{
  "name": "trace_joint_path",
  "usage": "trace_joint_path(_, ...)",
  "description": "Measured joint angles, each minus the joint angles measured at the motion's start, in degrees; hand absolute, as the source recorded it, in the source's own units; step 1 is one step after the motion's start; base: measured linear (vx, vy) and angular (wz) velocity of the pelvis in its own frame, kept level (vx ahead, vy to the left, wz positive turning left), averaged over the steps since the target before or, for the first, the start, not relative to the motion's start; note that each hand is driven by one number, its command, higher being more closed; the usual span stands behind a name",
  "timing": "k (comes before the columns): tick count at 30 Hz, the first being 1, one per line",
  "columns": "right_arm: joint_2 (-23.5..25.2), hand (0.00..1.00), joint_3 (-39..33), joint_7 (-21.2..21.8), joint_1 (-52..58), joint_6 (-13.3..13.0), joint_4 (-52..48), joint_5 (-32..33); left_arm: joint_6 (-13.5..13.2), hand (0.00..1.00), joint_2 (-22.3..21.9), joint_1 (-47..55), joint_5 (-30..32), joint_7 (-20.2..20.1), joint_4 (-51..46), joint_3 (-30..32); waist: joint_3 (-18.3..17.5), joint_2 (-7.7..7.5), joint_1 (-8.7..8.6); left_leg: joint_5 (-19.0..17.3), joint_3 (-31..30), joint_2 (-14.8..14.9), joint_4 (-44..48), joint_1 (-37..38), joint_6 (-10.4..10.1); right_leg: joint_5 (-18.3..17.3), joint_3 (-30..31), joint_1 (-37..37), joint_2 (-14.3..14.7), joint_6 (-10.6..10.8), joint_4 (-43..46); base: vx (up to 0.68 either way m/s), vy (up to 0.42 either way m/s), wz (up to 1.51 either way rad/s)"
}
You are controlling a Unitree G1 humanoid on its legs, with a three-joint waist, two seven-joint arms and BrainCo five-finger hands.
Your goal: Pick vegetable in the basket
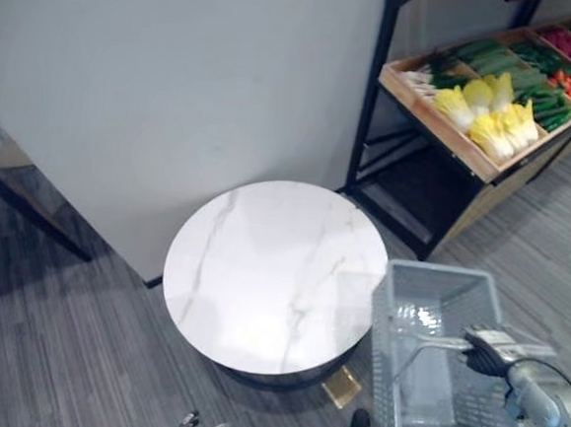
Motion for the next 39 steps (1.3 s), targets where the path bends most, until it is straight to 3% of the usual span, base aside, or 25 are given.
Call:
trace_joint_path(2,2.40,1.00,-2.97,-1.43,2.71,0.53,-0.06,-2.61,-0.02,0.00,0.45,0.06,0.12,0.11,-0.01,-0.50,-0.03,-0.63,-0.16,0.08,2.29,-1.68,-0.73,-1.04,0.58,1.12,2.68,-2.86,-1.22,1.67,0.09,-0.04,0.115,-0.46)
trace_joint_path(3,4.07,1.00,-3.64,-1.76,4.23,1.61,-0.01,-4.06,-0.08,0.00,0.75,-0.06,0.14,0.35,-0.15,-0.41,-0.61,-1.55,-1.16,0.42,3.96,-3.22,-0.78,-2.92,1.33,2.67,3.68,-4.99,-1.87,4.05,-1.46,-0.02,0.094,-0.46)
trace_joint_path(5,6.12,1.00,-3.54,-1.89,5.39,2.58,-0.01,-5.42,-0.03,0.00,2.03,-0.51,0.16,0.84,-0.14,-0.37,-0.65,-3.84,-2.05,-0.02,6.90,-4.46,1.75,-4.80,3.00,4.00,4.60,-6.17,-3.24,4.17,-5.48,-0.04,0.086,-0.65)
trace_joint_path(6,7.90,1.00,-3.30,-1.90,5.15,3.80,0.46,-6.19,0.04,0.00,2.11,-0.04,0.85,1.32,-0.09,1.32,-1.17,-1.91,-2.26,-0.30,11.71,-1.36,2.07,-4.84,4.48,-4.26,-3.73,-4.38,-2.95,3.72,-9.78,-0.07,0.047,-1.08)
trace_joint_path(7,8.25,1.00,-2.97,-1.90,4.11,4.01,0.71,-6.39,0.04,0.00,1.74,0.14,1.60,1.45,-0.08,1.88,-0.85,-1.12,-2.03,-0.55,13.57,0.74,2.71,-4.69,4.71,-3.64,-7.05,-5.94,-2.27,-1.59,-5.32,-0.05,0.088,-1.50)
trace_joint_path(8,8.47,1.00,-2.86,-1.99,3.12,3.89,0.75,-7.97,0.05,0.00,2.52,0.32,2.06,1.59,-0.16,3.70,-0.73,-1.54,-1.92,-2.16,16.62,2.90,6.09,-4.30,4.69,-0.50,-10.41,-9.01,-2.36,-6.86,10.65,0.01,0.106,-1.48)
trace_joint_path(9,8.33,1.00,-2.77,-2.18,2.99,3.62,1.08,-7.92,0.23,0.00,4.33,0.17,2.09,1.51,-0.26,4.21,-0.95,-4.63,-2.01,-5.41,18.43,3.67,10.93,-3.74,5.61,4.97,-11.84,-8.63,-3.06,-8.79,15.04,0.03,0.090,-1.46)
trace_joint_path(10,8.59,1.00,-2.89,-2.26,2.02,3.81,1.55,-7.89,0.65,0.00,4.31,0.13,2.10,1.34,0.03,4.55,-1.19,-4.63,-1.67,-6.85,18.60,3.90,10.83,-3.83,6.62,6.44,-10.99,-7.67,-1.45,-9.39,11.55,-0.11,0.017,-1.50)
trace_joint_path(11,9.55,1.00,-3.73,-2.46,1.02,4.20,2.39,-7.88,0.76,0.00,3.50,0.61,2.12,0.77,0.73,4.87,-2.08,-3.22,-0.08,-6.25,19.39,3.65,7.03,-2.63,6.51,6.73,-8.62,-6.09,0.69,-9.29,7.97,-0.15,0.012,-1.50)
trace_joint_path(12,10.48,1.00,-3.81,-2.51,0.57,4.64,2.93,-7.88,0.60,0.00,2.81,-0.07,2.15,0.55,0.50,4.94,-2.04,-4.21,-0.18,-4.48,24.07,3.04,5.91,-0.45,6.37,-3.07,-9.50,-7.07,-2.60,-10.74,22.53,-0.14,0.019,-1.45)
trace_joint_path(14,10.64,1.00,-3.35,-2.58,0.78,4.73,4.89,-7.85,0.62,0.00,2.56,-0.20,2.03,0.56,-0.14,3.61,-2.94,-4.98,-0.77,-4.70,27.33,3.17,8.52,0.39,6.79,-5.78,-10.41,-4.26,-6.56,-9.23,32.27,0.00,-0.019,-1.04)
trace_joint_path(17,10.83,1.00,-2.40,-2.54,0.28,4.14,4.79,-8.33,0.65,0.00,2.63,-0.32,1.76,0.59,-0.20,3.04,-3.90,-4.36,-0.51,-5.25,33.59,8.21,15.21,-2.14,7.52,-5.11,-9.77,-3.04,-9.04,-7.80,32.82,-0.05,-0.233,-1.19)
trace_joint_path(18,10.72,1.00,-2.08,-2.38,0.07,4.01,4.79,-8.36,0.67,0.00,2.85,-0.39,1.62,0.74,-0.26,3.56,-4.30,-4.08,-0.34,-5.31,35.04,11.67,19.60,-3.96,7.61,-7.04,-10.35,-2.13,-7.80,-2.81,27.20,-0.04,-0.486,-1.18)
trace_joint_path(19,10.37,1.00,-1.85,-2.24,-0.59,4.14,4.89,-8.35,0.82,0.00,2.45,-0.55,1.34,0.88,-0.10,3.91,-4.52,-3.72,-0.21,-5.31,35.73,15.38,23.45,-4.66,7.62,-10.68,-12.36,-0.10,-4.82,-2.04,21.62,-0.05,-0.516,-1.23)
trace_joint_path(20,9.96,1.00,-1.81,-2.24,-0.85,4.19,4.89,-8.34,0.89,0.00,2.15,-0.58,1.29,0.99,-0.05,4.40,-4.55,-2.96,0.17,-5.31,36.32,16.81,25.00,-4.63,7.61,-11.42,-12.65,0.26,-3.28,-2.63,19.53,-0.05,-0.446,-1.23)
trace_joint_path(21,8.73,1.00,-1.82,-2.25,-0.79,4.53,4.88,-8.27,0.92,0.00,0.01,-0.47,1.23,1.14,-0.06,4.85,-4.46,-0.19,0.37,-4.60,36.55,20.99,28.61,-4.39,7.62,-12.00,-12.68,1.44,-0.14,-3.63,16.17,-0.05,-0.298,-0.91)
trace_joint_path(22,8.48,1.00,-2.03,-2.26,-0.54,4.97,4.88,-8.25,0.88,0.00,-0.89,-0.43,1.22,1.14,-0.12,4.87,-4.32,0.92,0.21,-3.68,36.34,23.30,31.40,-4.17,8.25,-12.30,-12.27,2.38,1.11,-4.15,15.14,-0.10,-0.293,-0.82)
trace_joint_path(23,8.46,1.00,-2.49,-2.27,0.05,5.88,4.89,-8.25,0.79,0.00,-2.36,-0.63,1.22,1.19,-0.11,5.28,-3.52,1.14,-0.16,-5.31,34.26,24.05,32.75,-4.73,4.85,-13.13,-11.22,4.05,1.78,-5.40,14.43,-0.11,-0.160,-0.49)
trace_joint_path(24,8.46,1.00,-2.80,-2.28,0.24,6.49,4.89,-8.25,0.76,0.00,-3.24,-0.67,1.22,1.18,-0.18,5.25,-3.26,1.81,-0.73,-5.68,32.87,22.81,30.66,-4.71,3.46,-13.17,-10.43,4.84,2.09,-5.45,14.25,-0.21,-0.165,-0.59)
trace_joint_path(27,8.11,1.00,-2.77,-2.34,0.85,6.11,4.50,-8.23,0.77,0.00,-3.44,0.42,0.46,1.78,-0.18,5.64,-2.82,3.79,0.07,-1.88,24.20,18.87,26.01,-4.21,4.07,-16.68,-4.86,5.89,5.25,-5.23,11.84,-0.19,-0.126,-1.01)
trace_joint_path(31,7.04,1.00,-1.48,-3.72,2.01,5.75,4.31,-8.23,0.41,0.00,-2.93,2.90,-0.55,1.83,-0.28,4.94,-2.34,3.22,0.24,5.06,5.20,13.62,26.25,-4.66,1.92,-15.91,1.16,6.94,4.35,-5.99,9.14,-0.05,-0.105,-0.84)
trace_joint_path(35,6.55,1.00,-1.49,-3.71,1.85,6.36,4.47,-8.24,-0.09,0.00,-3.50,4.07,-0.46,1.44,-0.14,2.51,-1.51,4.45,0.61,-1.95,0.22,4.12,16.87,-4.43,1.23,-12.92,5.50,6.09,4.41,-6.50,4.72,-0.02,0.071,-0.63)
trace_joint_path(36,5.63,1.00,-1.52,-3.75,1.45,6.29,4.46,-8.23,-0.10,0.00,-4.46,4.26,-0.45,1.26,-0.14,2.24,-0.53,6.33,0.68,-3.99,-0.36,1.97,10.51,-2.80,1.29,-12.45,5.74,5.42,5.90,-5.90,4.52,-0.02,0.161,-0.55)
trace_joint_path(38,6.66,1.00,-0.83,-3.71,1.25,6.02,4.73,-8.29,-0.10,0.00,-4.28,4.06,-0.43,1.17,-0.19,2.04,0.71,6.39,1.70,-6.89,-0.22,0.02,7.46,-1.46,0.74,-11.03,6.01,4.34,5.37,-4.68,5.39,0.01,0.141,-0.45)
trace_joint_path(39,5.90,1.00,-0.89,-3.72,1.32,5.42,4.63,-8.26,-0.16,0.00,-4.21,3.67,-0.44,1.20,-0.15,1.82,1.46,5.29,1.97,-8.07,-1.43,-1.11,8.44,-1.70,0.91,-9.17,5.50,3.95,4.25,-2.93,5.71,0.07,0.089,-0.23)
